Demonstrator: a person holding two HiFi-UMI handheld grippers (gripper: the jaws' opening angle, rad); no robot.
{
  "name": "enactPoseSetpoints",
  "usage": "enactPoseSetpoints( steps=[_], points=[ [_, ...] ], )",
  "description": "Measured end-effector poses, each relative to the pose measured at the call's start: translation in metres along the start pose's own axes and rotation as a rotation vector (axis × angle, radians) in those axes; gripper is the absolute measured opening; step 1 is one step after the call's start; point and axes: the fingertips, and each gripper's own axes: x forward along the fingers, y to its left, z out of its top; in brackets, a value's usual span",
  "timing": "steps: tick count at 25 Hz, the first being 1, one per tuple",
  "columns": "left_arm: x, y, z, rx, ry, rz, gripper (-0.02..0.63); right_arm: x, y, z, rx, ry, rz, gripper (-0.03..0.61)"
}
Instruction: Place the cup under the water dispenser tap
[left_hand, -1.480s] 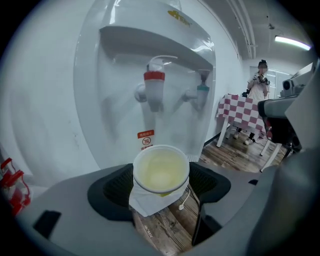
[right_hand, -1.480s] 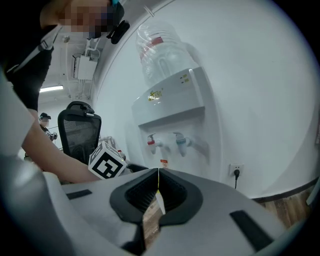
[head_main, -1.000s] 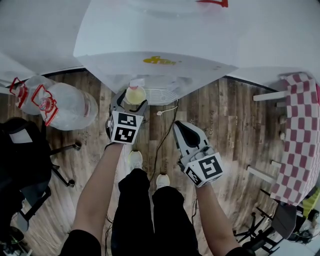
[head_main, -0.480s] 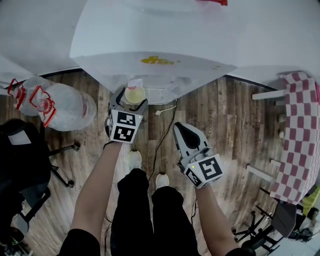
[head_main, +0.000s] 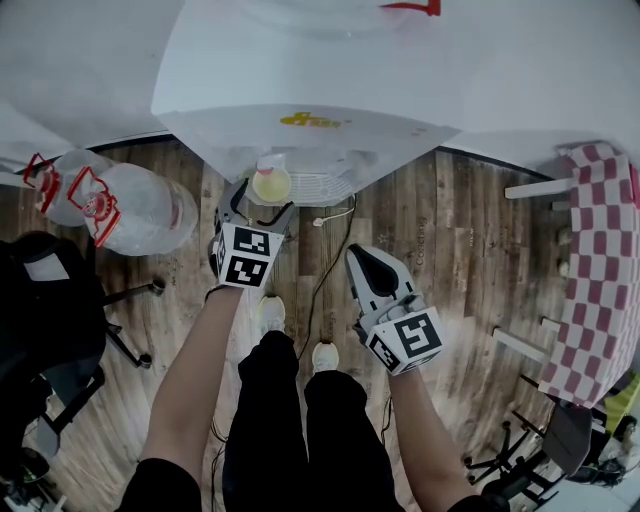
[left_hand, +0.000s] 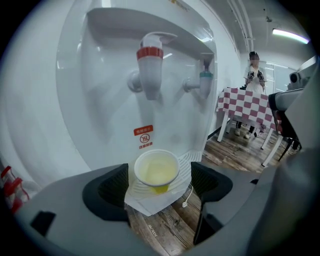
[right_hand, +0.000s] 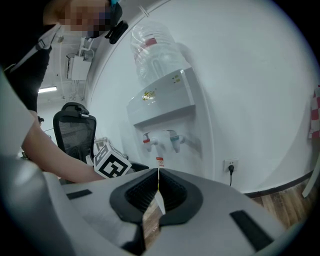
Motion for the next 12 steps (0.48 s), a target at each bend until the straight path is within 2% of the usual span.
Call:
enactPoseSetpoints(
  steps=[7, 12],
  points=[
    [-0.044, -0.01, 0.019, -0.019, -0.026, 0.016, 0.38, -0.022, 0.014, 0.031, -0.006, -0.017, 0.021, 0.021],
    [-0.087, -0.024, 0.035, -0.032, -0.027, 0.025, 0.256, -0.045, 0.025, 0.054, -0.007, -0.026, 0.031, 0.021]
  ],
)
